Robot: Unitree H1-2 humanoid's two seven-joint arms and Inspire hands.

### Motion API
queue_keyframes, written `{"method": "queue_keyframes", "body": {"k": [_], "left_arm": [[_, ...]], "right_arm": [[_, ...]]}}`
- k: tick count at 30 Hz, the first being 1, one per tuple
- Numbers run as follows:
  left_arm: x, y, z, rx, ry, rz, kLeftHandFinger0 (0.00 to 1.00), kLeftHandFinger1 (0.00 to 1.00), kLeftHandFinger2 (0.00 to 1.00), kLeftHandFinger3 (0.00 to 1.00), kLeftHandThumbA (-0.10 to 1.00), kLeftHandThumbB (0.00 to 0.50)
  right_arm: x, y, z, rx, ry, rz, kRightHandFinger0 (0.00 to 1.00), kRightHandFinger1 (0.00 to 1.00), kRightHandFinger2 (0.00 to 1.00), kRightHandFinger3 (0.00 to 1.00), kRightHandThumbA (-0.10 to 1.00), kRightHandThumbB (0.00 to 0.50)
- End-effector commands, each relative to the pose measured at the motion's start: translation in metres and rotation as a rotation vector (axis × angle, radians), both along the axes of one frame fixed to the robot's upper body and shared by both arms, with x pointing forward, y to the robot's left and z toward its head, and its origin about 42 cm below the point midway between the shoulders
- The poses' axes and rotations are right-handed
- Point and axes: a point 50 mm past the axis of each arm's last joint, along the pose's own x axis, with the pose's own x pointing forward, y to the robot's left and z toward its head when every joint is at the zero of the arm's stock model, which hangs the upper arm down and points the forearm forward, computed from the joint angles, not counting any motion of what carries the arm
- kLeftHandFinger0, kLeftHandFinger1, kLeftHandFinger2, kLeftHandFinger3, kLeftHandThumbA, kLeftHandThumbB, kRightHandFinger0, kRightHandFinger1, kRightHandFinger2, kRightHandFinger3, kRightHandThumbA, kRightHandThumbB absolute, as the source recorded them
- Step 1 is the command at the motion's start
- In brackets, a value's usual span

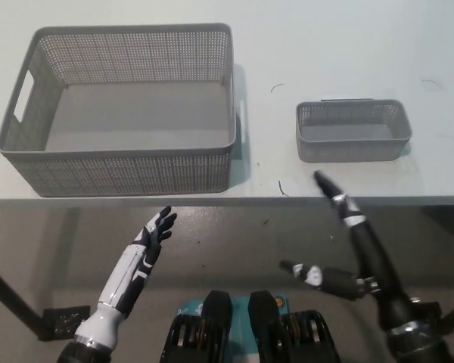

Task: Use the right hand to pick up a small rectangular container and put it into a bigger container on the left side

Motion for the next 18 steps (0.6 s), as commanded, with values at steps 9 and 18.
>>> {"method": "queue_keyframes", "body": {"k": [9, 18], "left_arm": [[0.011, -0.014, 0.026, -0.029, -0.111, -0.059, 1.0, 1.0, 1.0, 1.0, 1.0, 0.348], [0.008, -0.013, 0.032, -0.041, -0.091, -0.047, 1.0, 1.0, 1.0, 1.0, 1.0, 0.337]], "right_arm": [[0.013, -0.092, 0.124, -0.098, -0.346, -0.281, 1.0, 1.0, 1.0, 1.0, 0.94, 0.182], [0.029, -0.138, 0.231, -0.244, -0.428, -0.446, 1.0, 1.0, 1.0, 1.0, 0.93, 0.324]]}}
